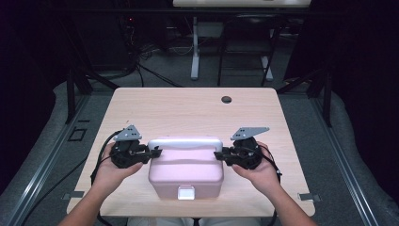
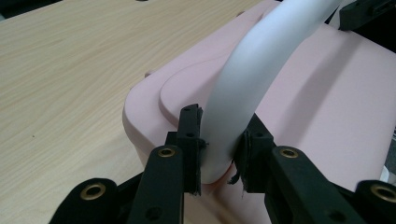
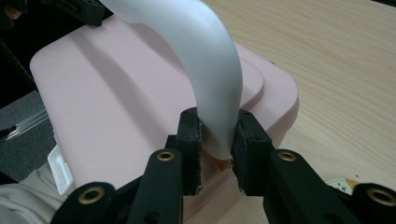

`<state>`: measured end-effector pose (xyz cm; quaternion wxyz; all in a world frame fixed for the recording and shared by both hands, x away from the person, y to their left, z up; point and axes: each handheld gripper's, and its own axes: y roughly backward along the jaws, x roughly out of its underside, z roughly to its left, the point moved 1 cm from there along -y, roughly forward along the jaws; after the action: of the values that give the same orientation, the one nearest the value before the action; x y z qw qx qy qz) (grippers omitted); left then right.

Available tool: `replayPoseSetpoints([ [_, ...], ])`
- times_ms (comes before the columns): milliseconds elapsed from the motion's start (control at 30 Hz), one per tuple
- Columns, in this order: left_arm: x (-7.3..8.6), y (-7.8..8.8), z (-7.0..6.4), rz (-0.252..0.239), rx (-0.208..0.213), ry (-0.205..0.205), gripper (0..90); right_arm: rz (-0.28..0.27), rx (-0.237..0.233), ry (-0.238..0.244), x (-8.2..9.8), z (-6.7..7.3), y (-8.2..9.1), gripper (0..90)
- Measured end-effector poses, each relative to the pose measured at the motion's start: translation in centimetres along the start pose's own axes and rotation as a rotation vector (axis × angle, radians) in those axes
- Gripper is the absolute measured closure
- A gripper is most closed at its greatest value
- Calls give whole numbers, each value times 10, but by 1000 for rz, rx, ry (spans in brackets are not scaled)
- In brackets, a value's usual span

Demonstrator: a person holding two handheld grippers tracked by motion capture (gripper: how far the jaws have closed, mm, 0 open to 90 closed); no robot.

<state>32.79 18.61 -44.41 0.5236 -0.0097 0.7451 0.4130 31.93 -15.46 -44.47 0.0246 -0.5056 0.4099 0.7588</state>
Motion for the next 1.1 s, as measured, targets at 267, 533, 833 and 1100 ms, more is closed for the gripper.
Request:
replayPoseSetpoints([
  [267,0,2,-2,10,4,-6,739,2,-4,2,2,4,2,741],
  [533,-2,4,-3,12,9,3,739,-7,-6,-4,2,5,5,742],
  [833,-8,6,-2,20,17,14,738,-22,-11,-9,-2,4,7,743],
  [1100,-17,9,3,27,26,35,738,-36,-17,-28,-8,1,10,743],
])
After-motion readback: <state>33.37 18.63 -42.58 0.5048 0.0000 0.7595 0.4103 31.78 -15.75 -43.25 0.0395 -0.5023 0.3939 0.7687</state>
